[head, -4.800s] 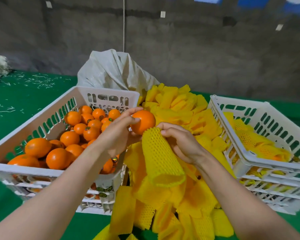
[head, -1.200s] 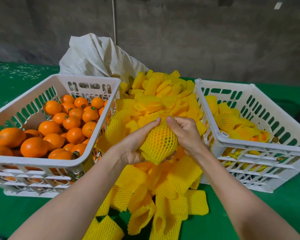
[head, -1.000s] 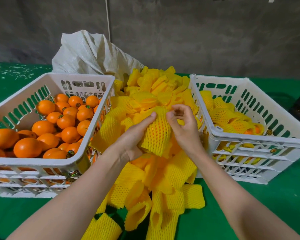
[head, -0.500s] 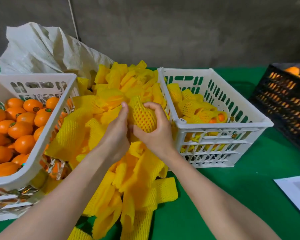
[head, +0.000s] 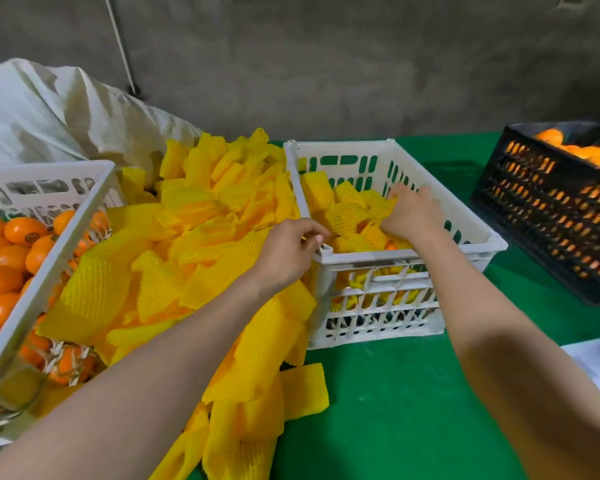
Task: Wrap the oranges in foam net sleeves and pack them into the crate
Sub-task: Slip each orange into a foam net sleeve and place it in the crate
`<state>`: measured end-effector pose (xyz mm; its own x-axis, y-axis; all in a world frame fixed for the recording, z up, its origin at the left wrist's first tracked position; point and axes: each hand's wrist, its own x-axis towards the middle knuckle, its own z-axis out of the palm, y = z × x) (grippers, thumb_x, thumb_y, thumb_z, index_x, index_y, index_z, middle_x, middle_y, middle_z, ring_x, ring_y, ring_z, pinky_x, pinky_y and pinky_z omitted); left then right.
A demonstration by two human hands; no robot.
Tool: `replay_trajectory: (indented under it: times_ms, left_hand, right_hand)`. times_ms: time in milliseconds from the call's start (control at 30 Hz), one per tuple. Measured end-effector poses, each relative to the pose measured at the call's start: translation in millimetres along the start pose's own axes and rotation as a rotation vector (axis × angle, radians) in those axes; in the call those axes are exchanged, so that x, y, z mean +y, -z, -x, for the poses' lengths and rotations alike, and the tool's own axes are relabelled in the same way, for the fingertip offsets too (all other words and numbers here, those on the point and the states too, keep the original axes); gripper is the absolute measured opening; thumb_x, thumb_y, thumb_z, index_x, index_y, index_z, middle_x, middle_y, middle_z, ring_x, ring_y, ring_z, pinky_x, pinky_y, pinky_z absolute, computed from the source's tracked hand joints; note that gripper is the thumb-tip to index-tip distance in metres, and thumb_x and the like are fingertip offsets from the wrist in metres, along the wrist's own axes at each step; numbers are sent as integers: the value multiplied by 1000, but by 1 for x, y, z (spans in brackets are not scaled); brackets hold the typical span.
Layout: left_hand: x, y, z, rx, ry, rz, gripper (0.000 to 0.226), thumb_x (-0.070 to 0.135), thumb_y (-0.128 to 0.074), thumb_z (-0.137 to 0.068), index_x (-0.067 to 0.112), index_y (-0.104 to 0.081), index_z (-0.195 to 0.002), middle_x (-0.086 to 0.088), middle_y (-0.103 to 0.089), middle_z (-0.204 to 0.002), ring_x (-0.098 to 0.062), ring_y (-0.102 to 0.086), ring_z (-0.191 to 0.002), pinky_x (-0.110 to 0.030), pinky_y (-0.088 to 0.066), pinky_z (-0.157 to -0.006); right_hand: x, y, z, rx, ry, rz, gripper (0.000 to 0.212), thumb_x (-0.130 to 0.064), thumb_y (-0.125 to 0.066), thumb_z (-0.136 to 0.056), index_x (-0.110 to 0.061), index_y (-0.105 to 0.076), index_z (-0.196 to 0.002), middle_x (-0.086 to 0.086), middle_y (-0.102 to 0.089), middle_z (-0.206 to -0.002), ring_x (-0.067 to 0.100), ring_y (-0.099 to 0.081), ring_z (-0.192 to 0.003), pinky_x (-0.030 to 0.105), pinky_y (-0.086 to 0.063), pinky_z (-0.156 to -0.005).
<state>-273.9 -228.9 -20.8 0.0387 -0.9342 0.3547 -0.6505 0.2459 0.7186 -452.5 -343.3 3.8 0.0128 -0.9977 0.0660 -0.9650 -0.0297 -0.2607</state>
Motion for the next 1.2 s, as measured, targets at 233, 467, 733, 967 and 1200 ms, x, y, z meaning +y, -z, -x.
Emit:
replay_trajectory:
  times_ms: [233,467,733,967,1200]
  left_hand:
    - [-2,3,-1,-30,1,-42,17,10,-55,-95,7,-69,-102,-7,-68,-108,-19,-60,-105,-34,-48,-88]
    - [-7,21,8,-113,139,246,25,0,-43,-98,6,-65,-107,-7,-65,-113,-12,-58,-107,-14,-46,-85]
    - [-40,90,37,310,361,497,27,-9,-39,-95,7,-61,-97,-3,-66,-83,-14,-62,-73,-25,-48,-69]
    - [-66,130,83,358,457,400,23,1,-43,-99,13,-62,-94,-3,-68,-86,-15,-65,-76,-29,-50,-71]
    - [-78,158,114,383,501,337,12,11,-59,-93,22,-62,-96,-3,-69,-101,-16,-65,-92,-34,-54,-81]
  right_hand:
    - [17,-9,-12,-198,-234,89,69,-27,-65,-80,-10,-30,-137,21,-28,-142,43,-28,-131,60,-27,-106]
    - [-17,-9,15,255,218,-270,41,-17,-57,-88,-5,-51,-127,15,-49,-133,29,-44,-124,39,-35,-104]
    - [-116,-31,87,132,771,-457,25,-17,-58,-90,-5,-62,-112,11,-64,-110,26,-58,-104,38,-47,-87]
    - [-151,-64,73,-252,499,66,69,-59,-48,-87,-4,-43,-129,17,-46,-134,36,-44,-122,42,-41,-89]
    - [-171,-58,73,-75,613,-360,23,-15,-68,-83,-6,-66,-103,12,-66,-108,29,-58,-104,32,-44,-84]
